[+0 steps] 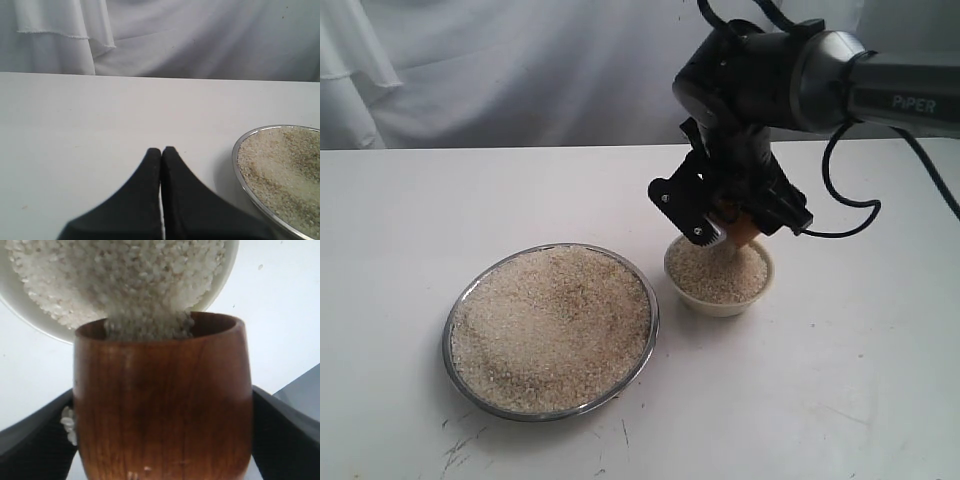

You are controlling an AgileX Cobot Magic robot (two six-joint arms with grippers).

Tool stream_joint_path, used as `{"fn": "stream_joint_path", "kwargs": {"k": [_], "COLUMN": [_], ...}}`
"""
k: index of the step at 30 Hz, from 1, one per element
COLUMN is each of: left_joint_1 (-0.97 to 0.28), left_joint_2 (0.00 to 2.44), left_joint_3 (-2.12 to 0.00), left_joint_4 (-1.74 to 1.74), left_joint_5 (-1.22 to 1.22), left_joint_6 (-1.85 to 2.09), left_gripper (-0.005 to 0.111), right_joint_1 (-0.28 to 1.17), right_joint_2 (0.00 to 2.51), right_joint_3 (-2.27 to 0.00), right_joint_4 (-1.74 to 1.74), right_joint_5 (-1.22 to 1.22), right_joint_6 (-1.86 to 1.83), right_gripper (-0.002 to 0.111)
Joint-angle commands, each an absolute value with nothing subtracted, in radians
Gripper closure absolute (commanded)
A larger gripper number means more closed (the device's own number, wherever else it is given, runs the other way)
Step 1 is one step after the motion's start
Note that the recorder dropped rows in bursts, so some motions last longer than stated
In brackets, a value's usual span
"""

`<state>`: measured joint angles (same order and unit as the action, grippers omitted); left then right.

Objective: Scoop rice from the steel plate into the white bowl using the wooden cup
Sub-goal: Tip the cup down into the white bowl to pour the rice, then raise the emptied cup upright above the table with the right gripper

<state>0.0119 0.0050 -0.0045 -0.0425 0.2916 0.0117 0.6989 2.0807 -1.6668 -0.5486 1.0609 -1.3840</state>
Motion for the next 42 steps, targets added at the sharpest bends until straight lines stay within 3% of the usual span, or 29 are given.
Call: {"fn": "stream_joint_path", "kwargs": {"k": [1, 14, 22, 33, 42], "left_joint_1": [0.01, 0.01, 0.01, 0.01, 0.01], "left_joint_2": [0.0, 0.0, 0.0, 0.0, 0.0], "left_joint_3": [0.0, 0.0, 0.0, 0.0, 0.0], "left_joint_4": [-0.043, -0.043, -0.043, -0.043, -0.043], "left_joint_5": [0.285, 0.285, 0.285, 0.285, 0.285], "left_joint_6": [0.009, 0.009, 0.009, 0.009, 0.009], "left_gripper": [0.107, 0.107, 0.107, 0.107, 0.107], "right_joint_1": [0.718, 0.767, 0.622, 0.217, 0.175], "right_joint_2": [2.073, 2.054, 1.881, 1.769, 1.773], "right_joint_3": [-1.671, -1.671, -1.669, -1.284, -1.084], "right_joint_4": [-0.624, -0.7, -0.041, 1.175, 1.273], "right_joint_5": [1.08, 1.113, 1.117, 1.17, 1.205], "right_joint_6": [-1.353, -1.297, -1.348, -2.113, -2.117], "right_gripper": [0.108, 0.108, 0.108, 0.108, 0.108]}}
